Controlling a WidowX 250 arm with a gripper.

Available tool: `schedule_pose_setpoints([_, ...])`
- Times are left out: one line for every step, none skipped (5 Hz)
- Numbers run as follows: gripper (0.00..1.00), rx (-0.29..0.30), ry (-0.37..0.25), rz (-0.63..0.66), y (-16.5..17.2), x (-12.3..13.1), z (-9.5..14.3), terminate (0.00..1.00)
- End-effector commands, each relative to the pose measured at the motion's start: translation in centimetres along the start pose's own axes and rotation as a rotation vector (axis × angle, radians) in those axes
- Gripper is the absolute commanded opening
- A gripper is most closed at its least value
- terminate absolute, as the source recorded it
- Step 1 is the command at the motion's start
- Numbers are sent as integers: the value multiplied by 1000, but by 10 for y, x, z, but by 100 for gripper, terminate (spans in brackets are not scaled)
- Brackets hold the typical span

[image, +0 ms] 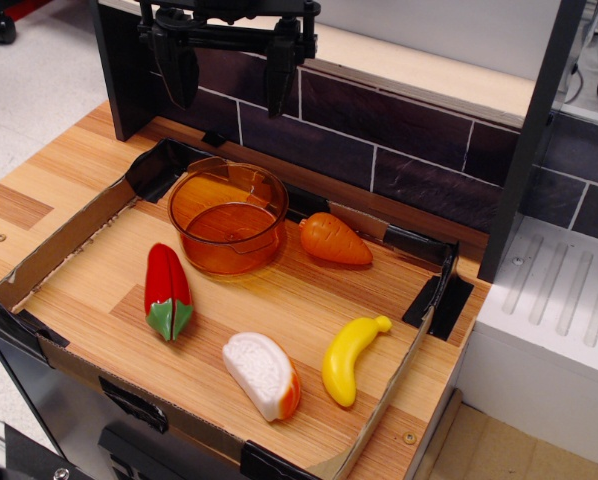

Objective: Put sushi in pot

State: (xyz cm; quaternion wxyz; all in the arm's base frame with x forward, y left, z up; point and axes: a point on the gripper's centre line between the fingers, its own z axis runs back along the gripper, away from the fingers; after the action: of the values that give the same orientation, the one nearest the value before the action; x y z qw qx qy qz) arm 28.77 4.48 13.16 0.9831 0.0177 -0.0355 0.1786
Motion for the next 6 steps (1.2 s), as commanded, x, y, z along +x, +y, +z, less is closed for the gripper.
schedule_pose_setpoints([100, 0, 0, 0, 0, 0, 0, 0])
schedule_pose_setpoints([100, -21, -35, 82, 4, -9, 9, 0])
schedule_pose_setpoints([100, -24, -123, 96, 9, -31, 17, 0])
schedule_pose_setpoints([100, -78, -127, 162, 7, -48, 16, 0])
schedule_pose_setpoints([100, -60, -124, 310, 0, -67, 5, 0])
schedule_pose_setpoints([100, -54, -93, 453, -10, -88, -7, 0])
